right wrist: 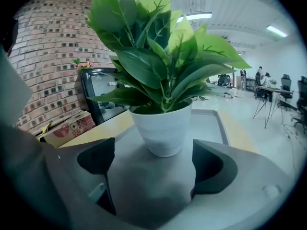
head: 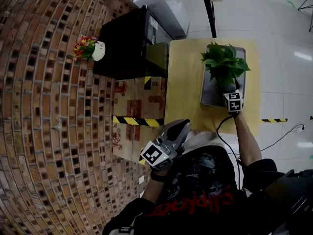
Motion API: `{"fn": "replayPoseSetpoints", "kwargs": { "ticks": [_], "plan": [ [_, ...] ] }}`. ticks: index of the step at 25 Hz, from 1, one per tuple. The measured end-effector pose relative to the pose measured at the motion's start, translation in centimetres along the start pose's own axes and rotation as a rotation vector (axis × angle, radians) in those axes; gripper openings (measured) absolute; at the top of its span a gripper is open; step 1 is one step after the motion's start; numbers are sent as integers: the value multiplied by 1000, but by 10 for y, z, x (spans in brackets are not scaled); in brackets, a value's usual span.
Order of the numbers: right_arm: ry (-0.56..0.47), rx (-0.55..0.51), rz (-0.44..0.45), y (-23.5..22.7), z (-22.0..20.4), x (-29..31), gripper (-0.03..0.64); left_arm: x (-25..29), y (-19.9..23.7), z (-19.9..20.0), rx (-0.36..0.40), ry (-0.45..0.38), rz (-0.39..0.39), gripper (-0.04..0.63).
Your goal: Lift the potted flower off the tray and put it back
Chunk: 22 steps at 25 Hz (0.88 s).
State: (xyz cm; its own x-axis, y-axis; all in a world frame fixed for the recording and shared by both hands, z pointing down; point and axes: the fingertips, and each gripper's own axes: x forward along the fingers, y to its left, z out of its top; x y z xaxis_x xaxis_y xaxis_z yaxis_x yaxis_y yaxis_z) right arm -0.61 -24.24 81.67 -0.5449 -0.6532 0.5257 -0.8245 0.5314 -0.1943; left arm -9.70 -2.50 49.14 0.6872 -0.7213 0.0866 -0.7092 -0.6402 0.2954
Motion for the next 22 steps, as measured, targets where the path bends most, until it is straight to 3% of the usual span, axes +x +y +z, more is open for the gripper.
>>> {"fn": "replayPoseSetpoints", "kwargs": {
  "ticks": [6,14,22],
  "plan": [
    [-8,7,2,0,7,9,492,-3,0,-3,-8,10,-6,0],
    [-28,-3,-21,-13,16,24,558,-4,4,-4,-17,19,13,0],
    [-60,-21,-16,-15,27,33,560,-3,2,-7,-26,22,3,0]
  ]
}}
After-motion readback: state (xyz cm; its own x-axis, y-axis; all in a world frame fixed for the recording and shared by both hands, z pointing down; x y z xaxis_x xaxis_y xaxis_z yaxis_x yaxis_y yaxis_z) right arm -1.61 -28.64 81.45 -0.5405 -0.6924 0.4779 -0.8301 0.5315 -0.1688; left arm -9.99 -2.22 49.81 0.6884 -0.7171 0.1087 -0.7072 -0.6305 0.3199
